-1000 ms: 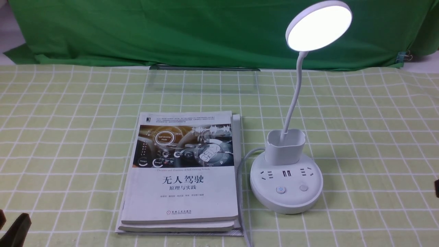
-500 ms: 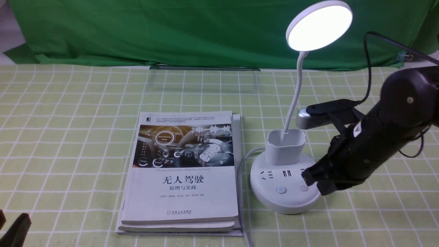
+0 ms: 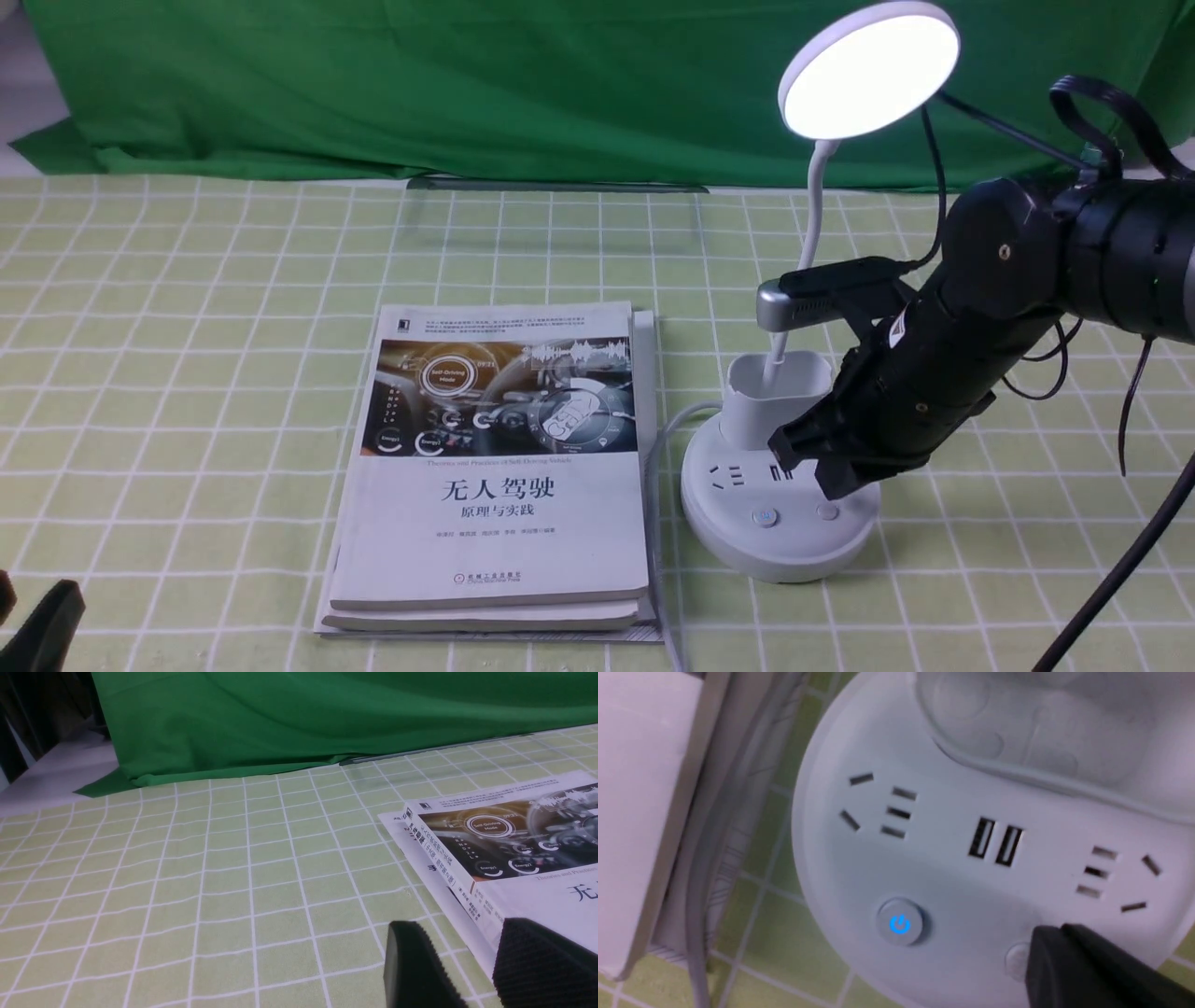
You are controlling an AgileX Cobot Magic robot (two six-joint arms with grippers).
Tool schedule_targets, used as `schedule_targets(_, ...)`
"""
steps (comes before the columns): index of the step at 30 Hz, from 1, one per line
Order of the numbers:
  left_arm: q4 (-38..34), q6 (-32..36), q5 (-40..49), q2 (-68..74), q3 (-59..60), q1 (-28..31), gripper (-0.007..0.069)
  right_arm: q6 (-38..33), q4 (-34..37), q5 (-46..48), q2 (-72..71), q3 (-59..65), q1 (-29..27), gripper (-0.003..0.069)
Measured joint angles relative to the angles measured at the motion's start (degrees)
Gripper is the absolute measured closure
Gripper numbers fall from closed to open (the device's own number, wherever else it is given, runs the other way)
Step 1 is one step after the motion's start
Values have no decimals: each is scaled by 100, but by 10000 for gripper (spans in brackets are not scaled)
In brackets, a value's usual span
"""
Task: Turn off the desk lamp on the green coffee tablecloth by hand.
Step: 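Press the power button on the lamp base to turn the lamp off with the right gripper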
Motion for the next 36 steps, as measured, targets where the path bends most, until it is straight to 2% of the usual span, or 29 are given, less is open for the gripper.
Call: schedule_targets(36, 0, 0, 0, 0, 0, 0, 382, -15, 37, 38, -44, -11, 0, 615)
